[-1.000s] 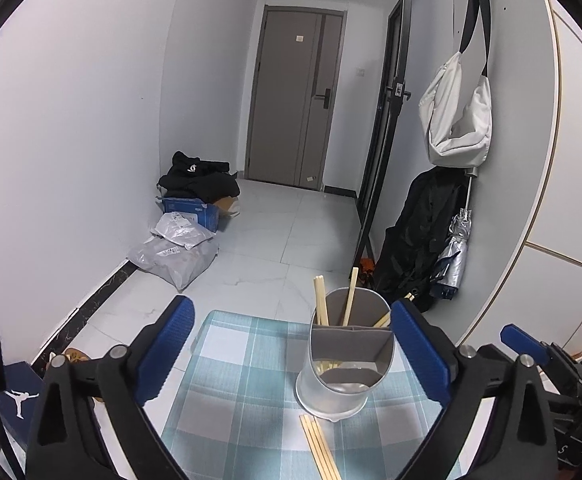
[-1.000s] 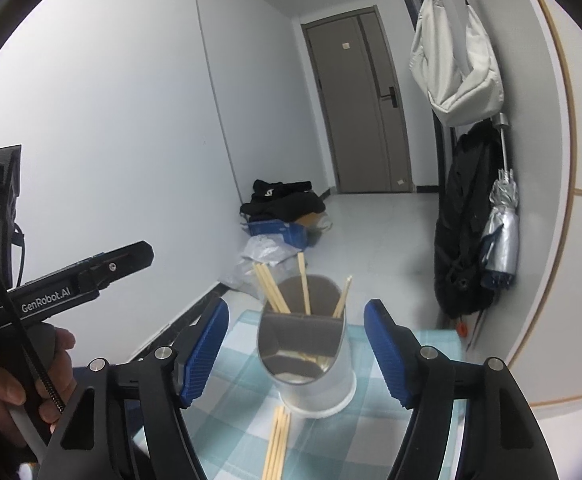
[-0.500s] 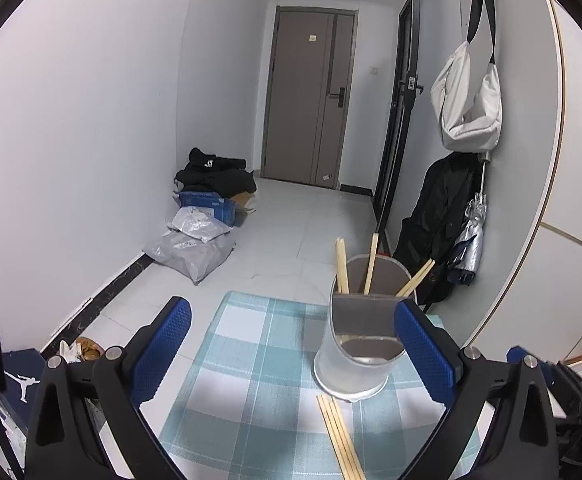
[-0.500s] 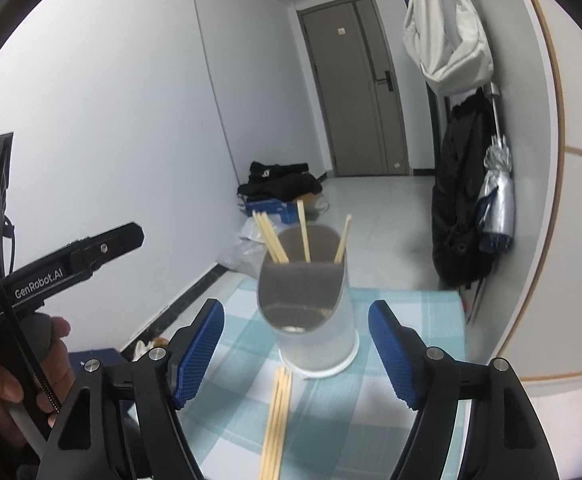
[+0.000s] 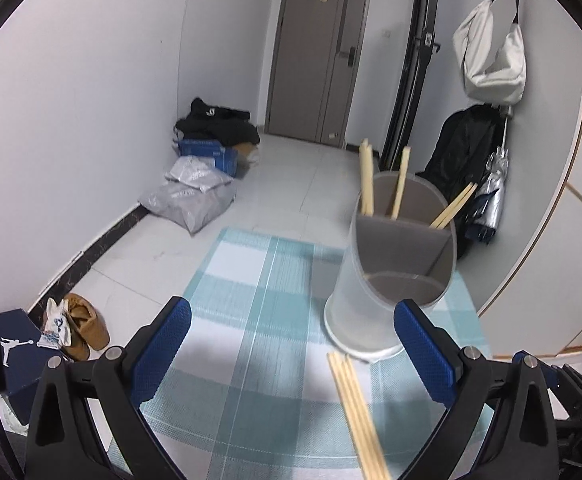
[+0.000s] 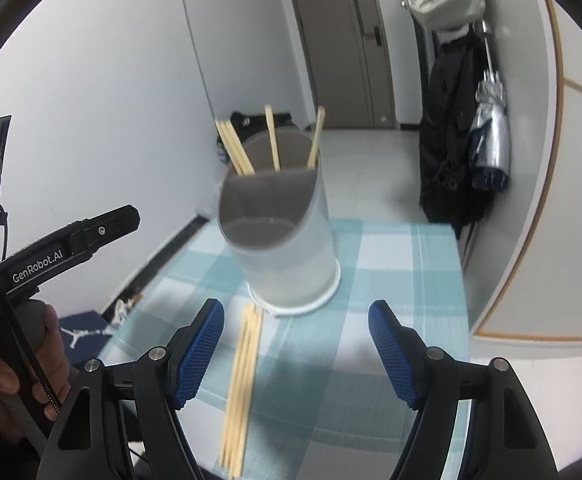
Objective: Organize utensils
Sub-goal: 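Move both open grippers down toward the remaining chopstick bundle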
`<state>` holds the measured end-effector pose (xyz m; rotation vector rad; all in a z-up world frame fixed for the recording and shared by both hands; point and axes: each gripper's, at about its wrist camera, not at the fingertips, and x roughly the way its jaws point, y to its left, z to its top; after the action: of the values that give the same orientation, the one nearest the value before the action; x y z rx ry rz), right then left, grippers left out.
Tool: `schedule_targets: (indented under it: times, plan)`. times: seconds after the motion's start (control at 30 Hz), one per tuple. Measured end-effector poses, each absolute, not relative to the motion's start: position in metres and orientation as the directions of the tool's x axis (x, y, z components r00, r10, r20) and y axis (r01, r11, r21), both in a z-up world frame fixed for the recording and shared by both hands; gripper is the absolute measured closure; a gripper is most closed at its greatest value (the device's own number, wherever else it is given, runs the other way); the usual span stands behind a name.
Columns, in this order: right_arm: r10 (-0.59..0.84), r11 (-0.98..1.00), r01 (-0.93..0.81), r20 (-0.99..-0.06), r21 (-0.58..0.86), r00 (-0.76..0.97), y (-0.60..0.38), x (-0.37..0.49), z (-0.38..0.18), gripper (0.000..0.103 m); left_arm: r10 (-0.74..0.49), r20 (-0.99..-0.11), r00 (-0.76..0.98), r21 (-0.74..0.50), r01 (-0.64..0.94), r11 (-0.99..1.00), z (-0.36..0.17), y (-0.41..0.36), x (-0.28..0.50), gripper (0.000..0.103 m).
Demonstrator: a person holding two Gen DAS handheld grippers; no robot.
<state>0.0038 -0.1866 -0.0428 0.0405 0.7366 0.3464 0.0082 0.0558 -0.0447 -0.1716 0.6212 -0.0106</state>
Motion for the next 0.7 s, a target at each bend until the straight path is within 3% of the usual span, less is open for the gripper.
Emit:
schedule_targets:
  times: [0.4, 0.6, 0.7]
  plan:
    - [0.269, 0.948, -0.296, -0.787, 0.115, 0.555, -0.161, 0.034, -0.093, 0.029, -0.083, -0.699, 0.710, -0.214, -0.096, 0.972, -0.075, 0.075, 0.041, 0.003]
    - [0.257, 0.932, -0.350, -0.846, 0.090, 0.468, -0.138, 0.050, -0.117, 0.047, -0.063, -0.742, 0.668, -0.217, -0.150, 0.965, -0.082, 0.085, 0.051, 0.003]
    - [0.262, 0.927, -0.363, -0.853, 0.093, 0.451, -0.132, 0.055, -0.123, 0.048, -0.067, -0.752, 0.655, -0.233, -0.169, 0.958, -0.083, 0.089, 0.053, 0.003]
